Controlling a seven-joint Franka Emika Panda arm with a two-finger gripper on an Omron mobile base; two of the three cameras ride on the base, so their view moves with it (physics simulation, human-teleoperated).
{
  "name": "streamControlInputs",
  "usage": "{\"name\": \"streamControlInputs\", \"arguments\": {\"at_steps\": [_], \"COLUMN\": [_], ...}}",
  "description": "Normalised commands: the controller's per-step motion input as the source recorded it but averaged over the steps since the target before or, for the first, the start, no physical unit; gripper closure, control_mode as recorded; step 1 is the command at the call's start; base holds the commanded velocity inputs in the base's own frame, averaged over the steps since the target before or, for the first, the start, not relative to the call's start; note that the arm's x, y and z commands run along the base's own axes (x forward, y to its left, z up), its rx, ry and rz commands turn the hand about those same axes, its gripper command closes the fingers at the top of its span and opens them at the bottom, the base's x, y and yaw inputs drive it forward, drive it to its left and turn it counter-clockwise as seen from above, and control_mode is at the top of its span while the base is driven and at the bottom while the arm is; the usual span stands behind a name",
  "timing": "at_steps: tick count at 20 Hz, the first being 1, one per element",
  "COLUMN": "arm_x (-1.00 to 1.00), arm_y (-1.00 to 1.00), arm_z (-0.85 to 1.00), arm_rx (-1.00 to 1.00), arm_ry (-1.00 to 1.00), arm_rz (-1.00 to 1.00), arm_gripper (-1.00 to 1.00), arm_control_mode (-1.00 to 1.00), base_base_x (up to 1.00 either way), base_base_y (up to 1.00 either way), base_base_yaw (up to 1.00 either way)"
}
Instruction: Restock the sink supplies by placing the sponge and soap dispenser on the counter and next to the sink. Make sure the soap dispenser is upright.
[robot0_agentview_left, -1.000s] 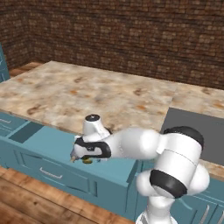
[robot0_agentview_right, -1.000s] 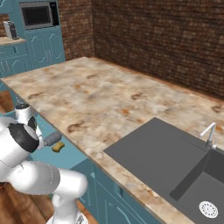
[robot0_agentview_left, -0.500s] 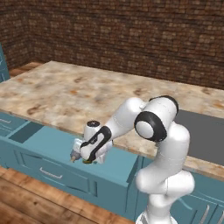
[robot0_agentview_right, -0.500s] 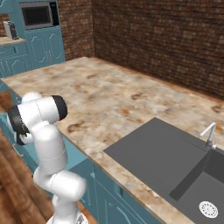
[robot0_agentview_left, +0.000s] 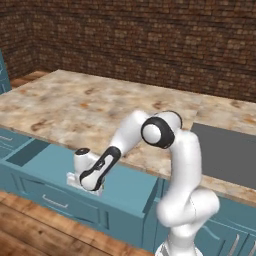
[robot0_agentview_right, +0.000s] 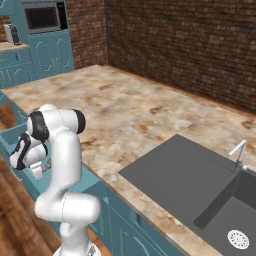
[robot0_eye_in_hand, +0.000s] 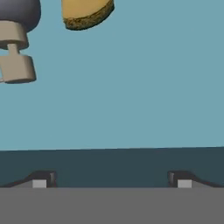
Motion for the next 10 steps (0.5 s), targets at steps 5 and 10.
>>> {"name": "streamControlInputs", "arguments": {"at_steps": [5, 10], "arm_x": [-0.25, -0.92], "arm_y": [0.95, 0.90], "arm_z": [0.00, 0.00], "arm_rx": [-0.07, -0.01], "arm_ry": [0.30, 0.29], "arm_rz": [0.00, 0.00], "arm_gripper": [-1.00, -1.00], "arm_control_mode": [-1.00, -1.00], "base_base_x": [0.00, 0.00], "base_base_y": [0.00, 0.00], "base_base_yaw": [0.00, 0.00]}}
